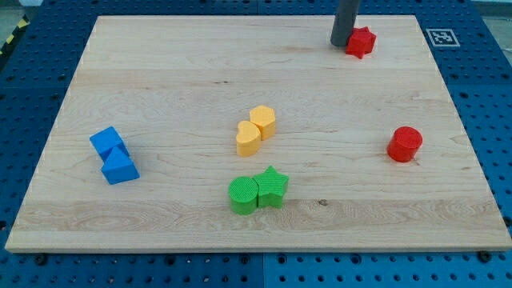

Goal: Move red star towards the top right

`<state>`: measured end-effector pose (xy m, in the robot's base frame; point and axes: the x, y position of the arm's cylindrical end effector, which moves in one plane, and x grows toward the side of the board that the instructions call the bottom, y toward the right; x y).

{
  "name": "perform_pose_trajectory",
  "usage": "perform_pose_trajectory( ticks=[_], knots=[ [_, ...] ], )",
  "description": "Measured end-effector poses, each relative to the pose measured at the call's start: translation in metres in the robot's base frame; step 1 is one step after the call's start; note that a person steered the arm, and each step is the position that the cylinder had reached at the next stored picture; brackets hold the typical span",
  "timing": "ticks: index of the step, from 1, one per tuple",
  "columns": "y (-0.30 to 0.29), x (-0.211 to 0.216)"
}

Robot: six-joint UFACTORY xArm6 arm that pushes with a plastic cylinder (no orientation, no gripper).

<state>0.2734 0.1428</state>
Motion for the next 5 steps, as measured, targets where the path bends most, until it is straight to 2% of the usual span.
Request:
perform_pose_trajectory(
  ticks=[2, 4, 5],
  knots=[
    [0.0, 0.006],
    [0.007, 0.035],
    [0.024, 0.03]
  ],
)
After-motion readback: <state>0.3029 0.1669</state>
